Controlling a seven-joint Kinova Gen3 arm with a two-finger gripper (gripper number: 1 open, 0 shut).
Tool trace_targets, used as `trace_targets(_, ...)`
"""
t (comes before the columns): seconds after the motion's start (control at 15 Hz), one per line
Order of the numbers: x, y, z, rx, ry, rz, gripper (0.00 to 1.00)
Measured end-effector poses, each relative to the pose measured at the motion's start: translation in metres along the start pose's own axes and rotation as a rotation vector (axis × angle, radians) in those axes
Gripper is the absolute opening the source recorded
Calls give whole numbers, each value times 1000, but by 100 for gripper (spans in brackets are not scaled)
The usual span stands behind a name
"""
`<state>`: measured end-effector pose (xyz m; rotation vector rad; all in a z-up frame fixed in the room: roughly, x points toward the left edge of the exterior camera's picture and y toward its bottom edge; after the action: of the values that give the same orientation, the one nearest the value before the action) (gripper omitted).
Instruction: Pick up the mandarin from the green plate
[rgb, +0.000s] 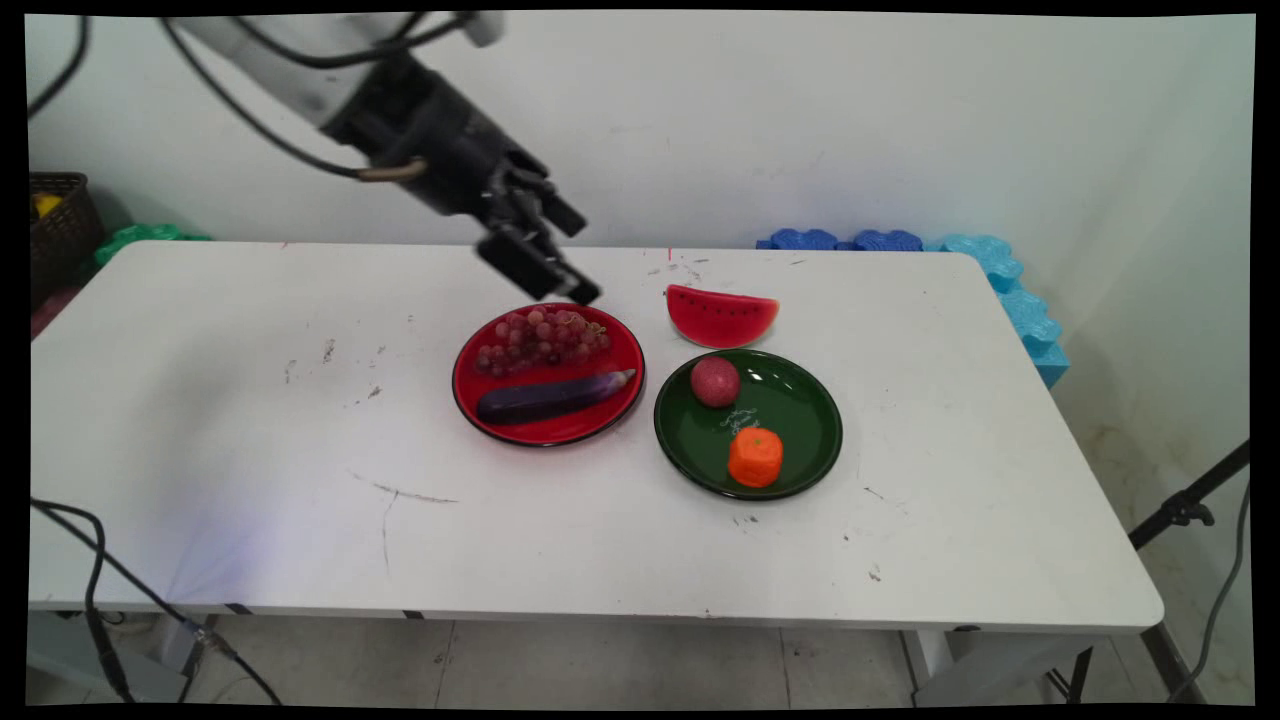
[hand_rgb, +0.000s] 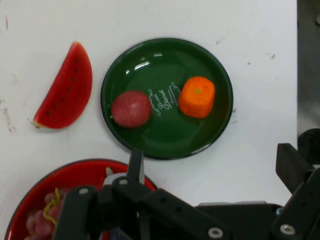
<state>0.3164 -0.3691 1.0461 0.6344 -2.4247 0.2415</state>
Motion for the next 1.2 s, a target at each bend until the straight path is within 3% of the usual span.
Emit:
trace_targets(0.27, 22, 0, 34, 9, -19, -4, 100)
trace_targets(0.67, 50, 0, 119, 6, -77, 35, 100)
trace_targets(1.2, 55, -7, 227, -6, -149, 83, 100)
